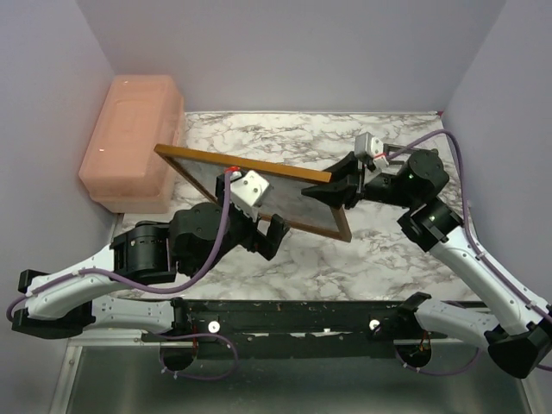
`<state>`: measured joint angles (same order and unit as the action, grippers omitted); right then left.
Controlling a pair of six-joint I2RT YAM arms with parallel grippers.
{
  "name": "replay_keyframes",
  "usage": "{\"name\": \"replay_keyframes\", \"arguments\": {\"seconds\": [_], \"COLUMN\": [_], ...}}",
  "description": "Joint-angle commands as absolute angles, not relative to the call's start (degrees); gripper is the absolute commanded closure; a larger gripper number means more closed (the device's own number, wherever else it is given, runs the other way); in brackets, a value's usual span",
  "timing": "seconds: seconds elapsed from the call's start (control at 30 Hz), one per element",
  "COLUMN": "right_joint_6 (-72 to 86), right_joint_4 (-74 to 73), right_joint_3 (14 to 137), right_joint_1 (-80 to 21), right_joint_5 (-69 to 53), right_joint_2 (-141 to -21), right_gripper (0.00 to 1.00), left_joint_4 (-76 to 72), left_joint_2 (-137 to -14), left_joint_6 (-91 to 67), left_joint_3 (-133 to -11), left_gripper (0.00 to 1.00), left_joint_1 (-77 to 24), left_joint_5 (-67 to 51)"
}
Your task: Put the photo into the frame
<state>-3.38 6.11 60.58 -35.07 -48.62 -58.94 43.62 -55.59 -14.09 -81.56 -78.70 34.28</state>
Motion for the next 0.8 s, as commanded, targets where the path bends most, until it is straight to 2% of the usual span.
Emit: {"name": "replay_keyframes", "arguments": {"seconds": [0.0,0.2,0.43,0.77], "right_joint_6": [16.5,24.4,29.6,32.1], "right_joint_4": [-4.8,-7.1,-5.6,-4.0], "right_joint_3": [61.9,59.9,52.1,37.5], "right_joint_1": [-35.3,-32.8,-23.9,-13.1], "right_joint_5": [-39.1,-37.9,-41.0,-31.7], "right_joint_2": [-62.0,-66.0,-66.2,-65.1], "right_gripper": [1.00,1.00,1.00,1.00], "left_joint_4": [42.4,39.9,35.5,32.7], "left_joint_2": [-55.6,-55.2,-52.6,-47.8], "left_joint_6": [-22.8,-29.8,-41.8,-50.5], "left_joint_3": [-79.5,-74.9,-63.8,-50.2], "left_gripper": [0.01,0.01,0.02,0.03], "left_joint_1": [-76.5,-72.6,-64.4,-58.6], "left_joint_5": [29.1,22.4,10.9,4.9]}}
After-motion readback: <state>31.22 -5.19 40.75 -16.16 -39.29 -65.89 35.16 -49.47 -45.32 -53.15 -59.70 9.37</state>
